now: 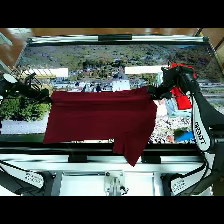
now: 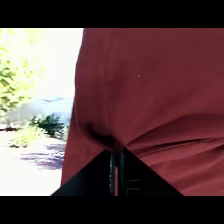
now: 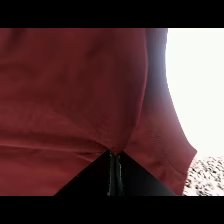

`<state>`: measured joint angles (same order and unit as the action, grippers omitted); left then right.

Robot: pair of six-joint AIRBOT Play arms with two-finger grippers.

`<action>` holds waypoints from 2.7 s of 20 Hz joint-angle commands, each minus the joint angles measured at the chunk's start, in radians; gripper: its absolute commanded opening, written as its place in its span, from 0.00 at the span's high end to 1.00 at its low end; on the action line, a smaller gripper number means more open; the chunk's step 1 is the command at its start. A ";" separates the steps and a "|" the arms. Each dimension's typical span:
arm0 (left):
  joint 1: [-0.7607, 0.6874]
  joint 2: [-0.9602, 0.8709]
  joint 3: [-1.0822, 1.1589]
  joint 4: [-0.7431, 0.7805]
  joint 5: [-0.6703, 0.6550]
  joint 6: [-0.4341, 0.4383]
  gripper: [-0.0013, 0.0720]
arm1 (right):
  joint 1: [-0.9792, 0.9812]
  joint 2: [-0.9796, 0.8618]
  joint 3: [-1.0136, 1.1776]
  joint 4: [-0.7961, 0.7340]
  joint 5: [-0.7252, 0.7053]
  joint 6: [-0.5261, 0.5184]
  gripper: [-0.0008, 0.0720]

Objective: Fold the shirts.

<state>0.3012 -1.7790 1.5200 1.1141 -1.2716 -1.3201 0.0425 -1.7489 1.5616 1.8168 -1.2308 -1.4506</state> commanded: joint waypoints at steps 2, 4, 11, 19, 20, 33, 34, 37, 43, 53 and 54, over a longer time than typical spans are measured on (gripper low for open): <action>0.014 -0.002 0.012 -0.016 0.006 0.006 0.94 | 0.000 0.001 0.026 0.023 -0.012 0.011 0.90; 0.014 -0.006 0.011 -0.015 0.004 0.010 0.94 | 0.001 -0.006 0.026 0.020 -0.058 0.014 0.90; 0.010 -0.058 0.011 -0.015 -0.093 -0.013 0.94 | 0.001 -0.012 -0.066 0.010 -0.120 0.030 0.90; 0.044 0.032 0.132 -0.011 -0.372 -0.008 0.31 | -0.042 0.169 0.022 -0.037 -0.233 -0.029 0.36; 0.060 0.086 0.099 -0.012 -0.384 0.002 0.31 | -0.055 0.207 0.017 -0.082 -0.301 -0.043 0.36; 0.333 0.488 -0.727 0.039 -0.040 0.266 0.13 | -0.229 0.537 -0.461 -0.014 -0.206 -0.178 0.36; 0.312 0.476 -0.726 0.072 -0.038 0.277 0.13 | -0.229 0.537 -0.461 0.001 -0.187 -0.177 0.36; 0.262 0.424 -0.727 0.093 -0.035 0.275 0.13 | -0.228 0.537 -0.461 0.034 -0.166 -0.177 0.36; 0.213 0.358 -0.728 0.060 -0.010 0.269 0.13 | -0.228 0.537 -0.461 0.034 -0.174 -0.171 0.36; 0.145 0.342 -0.724 -0.010 -0.094 0.325 0.94 | -0.160 0.579 -0.732 0.168 -0.164 -0.195 0.22; 0.145 0.347 -0.724 -0.010 -0.093 0.326 0.94 | -0.132 0.604 -0.788 0.182 -0.127 -0.179 0.22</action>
<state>0.4515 -1.4399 0.7925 1.1240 -1.3205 -1.0157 -0.1383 -1.1824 0.8989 1.9423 -1.4120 -1.6279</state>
